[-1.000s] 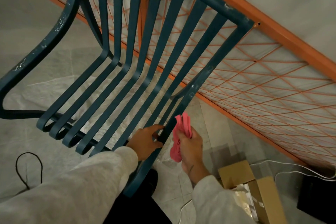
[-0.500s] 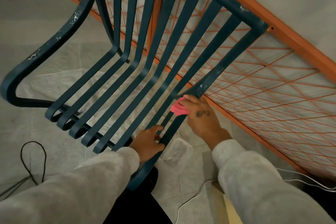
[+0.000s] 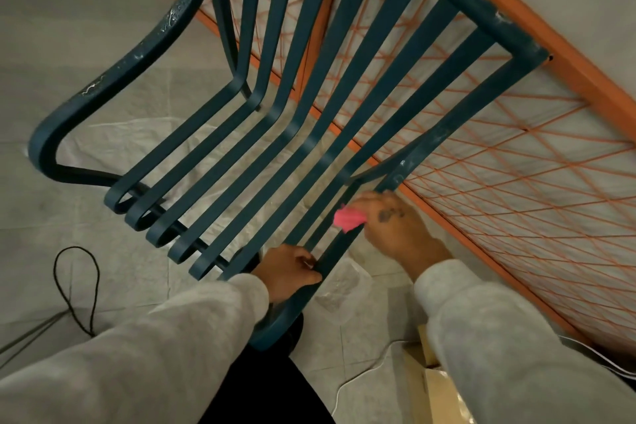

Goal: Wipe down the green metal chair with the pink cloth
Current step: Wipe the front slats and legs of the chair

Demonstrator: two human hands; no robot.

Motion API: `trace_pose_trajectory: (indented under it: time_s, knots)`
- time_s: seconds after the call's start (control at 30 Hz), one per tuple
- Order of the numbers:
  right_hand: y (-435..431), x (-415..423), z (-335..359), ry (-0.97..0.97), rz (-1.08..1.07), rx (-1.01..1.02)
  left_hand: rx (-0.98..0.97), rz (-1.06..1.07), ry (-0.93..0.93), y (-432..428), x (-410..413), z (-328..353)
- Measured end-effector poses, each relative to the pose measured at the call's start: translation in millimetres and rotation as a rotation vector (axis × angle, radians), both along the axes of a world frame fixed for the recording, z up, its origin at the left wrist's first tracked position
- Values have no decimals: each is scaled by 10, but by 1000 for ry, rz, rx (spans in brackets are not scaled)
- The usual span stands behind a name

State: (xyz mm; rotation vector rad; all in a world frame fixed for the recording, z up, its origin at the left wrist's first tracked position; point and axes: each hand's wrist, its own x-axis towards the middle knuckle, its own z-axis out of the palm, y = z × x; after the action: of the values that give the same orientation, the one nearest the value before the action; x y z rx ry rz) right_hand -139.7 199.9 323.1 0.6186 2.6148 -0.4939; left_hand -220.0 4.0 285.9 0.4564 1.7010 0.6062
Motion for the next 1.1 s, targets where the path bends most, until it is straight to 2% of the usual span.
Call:
trace_pose_trajectory:
  time_s: [0.13, 0.2, 0.3, 0.43, 0.57, 0.67, 0.73, 0.83, 0.9, 0.97, 1.03, 1.1]
  knots:
    - [-98, 11, -78, -24, -43, 98, -23, 11, -128, -83, -22, 4]
    - [-481, 89, -171, -40, -17, 31, -55, 29, -186, -175, -59, -26]
    - [-1007, 262, -206, -28, 147, -129, -99, 76, -268, -303, -93, -65]
    - [-862, 282, -150, -6, 255, -289, -127, 99, -323, -415, -108, -77]
    - [-285, 209, -146, 42, 64, -108, -102, 89, -322, -413, -95, -71]
    - [-321, 199, -167, 45, -22, -20, -96, 85, -329, -428, -97, -79]
    - [-618, 284, -190, 75, 67, -52, -93, 79, -328, -441, -95, -84]
    - [-1114, 557, -203, 133, 380, -170, -86, 57, -330, -465, -97, -84]
    - [-1201, 689, -204, 228, 363, -235, -74, -84, -298, -506, -107, -77]
    - [-1138, 713, -164, 221, 364, -195, -76, -185, -261, -550, -118, -62]
    - [-949, 704, -155, 161, 366, -121, -78, -181, -271, -586, -121, -72]
    - [-743, 641, -149, 159, 236, -101, -81, -169, -277, -611, -118, -86]
